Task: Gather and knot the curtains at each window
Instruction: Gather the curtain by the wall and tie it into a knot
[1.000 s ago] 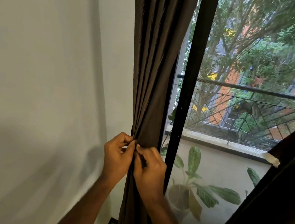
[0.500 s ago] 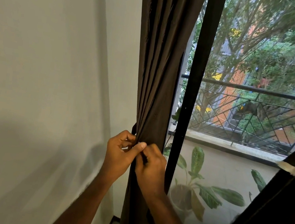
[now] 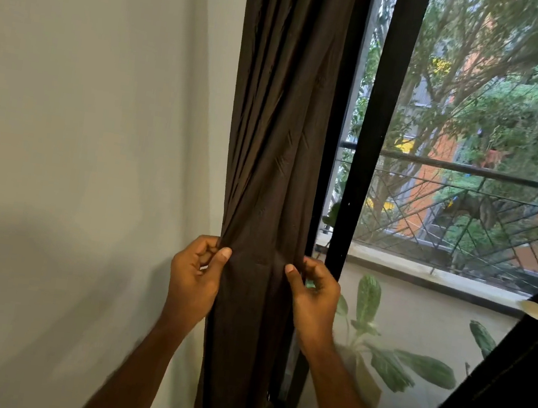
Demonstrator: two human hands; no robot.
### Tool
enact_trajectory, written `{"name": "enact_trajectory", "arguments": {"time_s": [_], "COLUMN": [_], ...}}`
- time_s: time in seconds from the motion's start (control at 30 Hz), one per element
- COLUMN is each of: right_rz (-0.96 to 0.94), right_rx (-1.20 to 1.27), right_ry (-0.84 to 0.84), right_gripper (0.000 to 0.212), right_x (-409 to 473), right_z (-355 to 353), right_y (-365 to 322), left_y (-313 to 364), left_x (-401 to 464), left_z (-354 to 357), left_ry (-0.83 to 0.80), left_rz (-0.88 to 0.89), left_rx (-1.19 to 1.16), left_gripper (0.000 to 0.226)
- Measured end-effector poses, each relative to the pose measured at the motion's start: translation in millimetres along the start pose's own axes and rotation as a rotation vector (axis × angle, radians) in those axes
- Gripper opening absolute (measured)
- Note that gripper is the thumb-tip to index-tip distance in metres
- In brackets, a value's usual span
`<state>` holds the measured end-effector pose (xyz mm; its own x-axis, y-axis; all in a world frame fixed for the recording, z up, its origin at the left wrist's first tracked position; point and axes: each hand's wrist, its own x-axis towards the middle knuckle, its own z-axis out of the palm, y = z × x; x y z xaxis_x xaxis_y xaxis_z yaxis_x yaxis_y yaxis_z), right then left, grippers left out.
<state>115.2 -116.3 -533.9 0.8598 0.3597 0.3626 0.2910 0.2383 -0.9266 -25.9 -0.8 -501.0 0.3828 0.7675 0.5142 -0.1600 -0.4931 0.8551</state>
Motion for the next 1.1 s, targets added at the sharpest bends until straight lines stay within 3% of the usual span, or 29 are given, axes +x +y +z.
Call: {"name": "enact_trajectory", "arguments": {"time_s": [0.17, 0.27, 0.4, 0.63, 0.73, 0.83, 0.93, 1.1], "right_rz": [-0.197, -0.249, -0.057, -0.182, -0.339, -0.484, -0.514, -0.530], "right_rx": [-0.116, -0.185, -0.075, -0.050, -0.176, -0.238, -0.258, -0.280], "right_ry": [0.131, 0.087, 0.018, 0.171, 0.107, 0.013, -0.006, -0.043], "right_gripper": [0.055, 0.040, 0.026, 0.026, 0.024, 0.023, 0.021, 0.017], "right_x": [-5.6, -2.4, 6.2, -14.1, -38.6, -51.7, -44.6, -38.8], "right_z": [8.6, 15.7, 20.6, 17.6, 26.9, 34.4, 35.5, 37.6], "right_y": [-8.3, -11.0, -14.2, -19.2, -22.2, -21.6, -18.5, -18.0], "left_y": [2.8, 2.5, 0.1, -4.6, -6.2, -5.1, -1.9, 2.1], "left_x": [0.1, -1.8, 1.3, 3.9, 1.0, -2.9, -6.3, -6.3], "left_z": [4.0, 2.1, 0.0, 12.4, 21.3, 25.8, 26.6, 26.2], "left_ry": [0.049, 0.019, 0.043, 0.194, 0.214, 0.188, 0.108, -0.008], "left_rz": [0.053, 0.076, 0.076, 0.251, 0.273, 0.261, 0.272, 0.071], "left_rx": [0.059, 0.070, 0.080, 0.276, 0.377, 0.339, 0.258, 0.027], "left_gripper": [0.007, 0.007, 0.005, 0.015, 0.015, 0.016, 0.013, 0.018]}}
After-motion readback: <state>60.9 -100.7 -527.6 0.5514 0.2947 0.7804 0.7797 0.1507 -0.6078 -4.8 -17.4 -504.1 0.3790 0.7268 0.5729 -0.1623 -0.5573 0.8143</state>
